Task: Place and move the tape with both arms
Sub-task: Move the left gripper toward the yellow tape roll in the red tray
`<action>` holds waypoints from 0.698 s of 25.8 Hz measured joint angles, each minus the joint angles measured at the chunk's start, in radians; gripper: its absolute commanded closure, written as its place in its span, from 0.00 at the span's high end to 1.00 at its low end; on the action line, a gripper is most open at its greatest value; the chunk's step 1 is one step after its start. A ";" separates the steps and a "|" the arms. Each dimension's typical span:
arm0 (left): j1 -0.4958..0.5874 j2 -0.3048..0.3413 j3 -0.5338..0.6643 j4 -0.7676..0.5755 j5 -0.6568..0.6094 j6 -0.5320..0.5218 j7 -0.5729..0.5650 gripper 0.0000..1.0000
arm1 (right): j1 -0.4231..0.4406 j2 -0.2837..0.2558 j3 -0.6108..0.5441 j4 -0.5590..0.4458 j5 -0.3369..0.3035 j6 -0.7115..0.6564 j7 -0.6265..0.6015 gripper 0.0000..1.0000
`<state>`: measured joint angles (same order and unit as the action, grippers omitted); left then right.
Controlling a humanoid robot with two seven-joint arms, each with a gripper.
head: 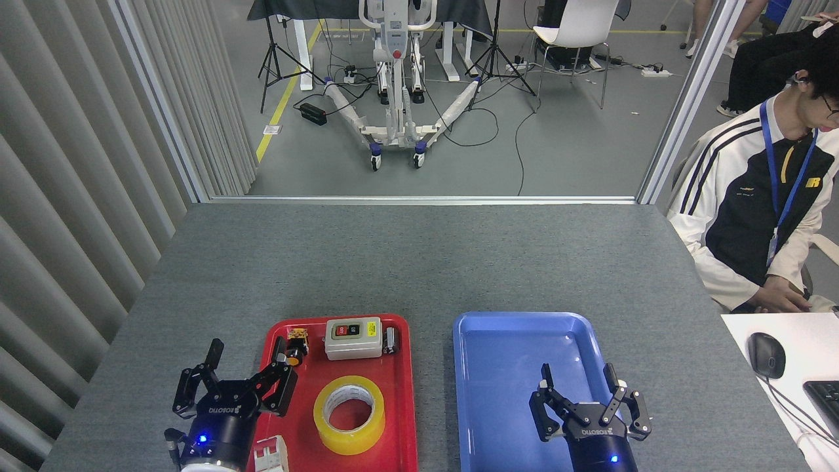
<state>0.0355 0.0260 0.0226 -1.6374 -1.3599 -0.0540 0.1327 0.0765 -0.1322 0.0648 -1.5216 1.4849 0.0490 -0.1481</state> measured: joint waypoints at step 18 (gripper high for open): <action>0.001 -0.031 -0.003 -0.019 -0.007 0.018 -0.211 1.00 | 0.003 -0.001 -0.011 -0.001 0.000 0.000 0.006 1.00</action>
<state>0.0369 -0.0049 0.0195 -1.6569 -1.3666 -0.0355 -0.0783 0.0797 -0.1329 0.0536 -1.5224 1.4849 0.0493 -0.1426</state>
